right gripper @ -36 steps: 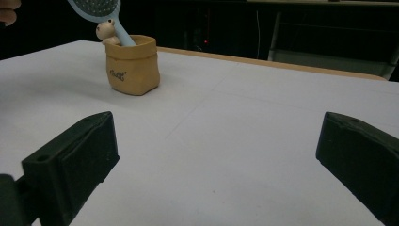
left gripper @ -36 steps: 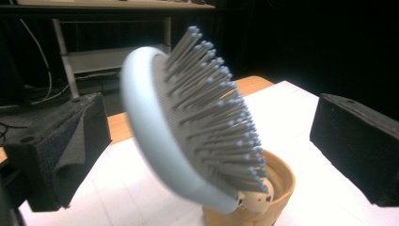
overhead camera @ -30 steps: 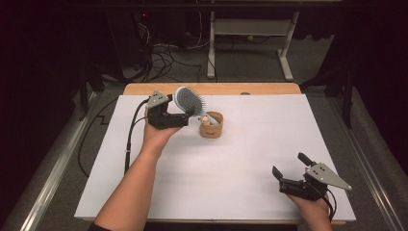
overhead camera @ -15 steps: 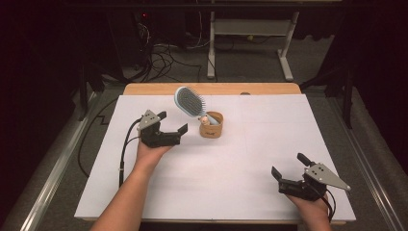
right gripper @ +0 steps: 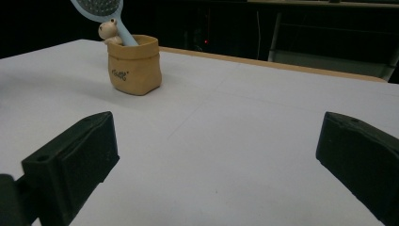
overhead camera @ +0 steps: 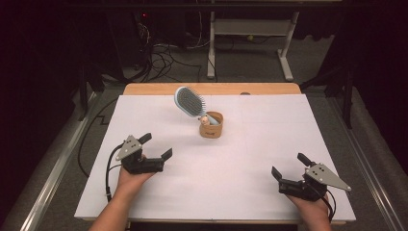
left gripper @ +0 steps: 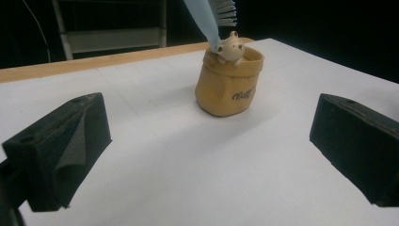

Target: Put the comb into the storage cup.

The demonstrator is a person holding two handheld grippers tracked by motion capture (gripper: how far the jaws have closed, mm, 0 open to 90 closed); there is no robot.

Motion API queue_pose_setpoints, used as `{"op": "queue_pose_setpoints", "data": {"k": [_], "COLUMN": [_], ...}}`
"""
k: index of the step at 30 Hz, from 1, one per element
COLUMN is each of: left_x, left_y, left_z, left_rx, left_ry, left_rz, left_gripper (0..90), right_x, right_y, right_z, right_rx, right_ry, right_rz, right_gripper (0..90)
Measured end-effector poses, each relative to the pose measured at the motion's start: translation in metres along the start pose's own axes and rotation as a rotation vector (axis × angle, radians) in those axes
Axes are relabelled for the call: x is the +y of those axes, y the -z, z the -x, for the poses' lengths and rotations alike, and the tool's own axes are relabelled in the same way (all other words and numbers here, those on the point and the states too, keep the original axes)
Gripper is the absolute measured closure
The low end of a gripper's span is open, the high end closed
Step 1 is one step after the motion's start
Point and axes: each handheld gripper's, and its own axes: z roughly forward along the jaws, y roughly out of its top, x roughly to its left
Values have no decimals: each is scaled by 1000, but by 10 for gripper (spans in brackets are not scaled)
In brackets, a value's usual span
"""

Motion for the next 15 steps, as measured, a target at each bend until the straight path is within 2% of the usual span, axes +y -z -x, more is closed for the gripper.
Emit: {"op": "queue_pose_setpoints", "data": {"k": [7,10,12,15], "left_x": [5,5,5,10], "left_y": [37,52,57,55], "left_z": [-1,-8,-14,-18], "left_rx": [0,17,27,28], "left_ry": [-14,-30,-52,-18], "left_rz": [11,40,40,55], "left_gripper": [3,2,2,3], "right_x": [-1,0,0,0], "right_y": [2,5,7,5], "right_z": [0,-1,-2,-2], "right_rx": [-7,-12,-15,-23], "right_ry": [-4,-8,-12,-15], "right_rz": [4,6,12,6], "right_gripper": [0,0,0,0]}}
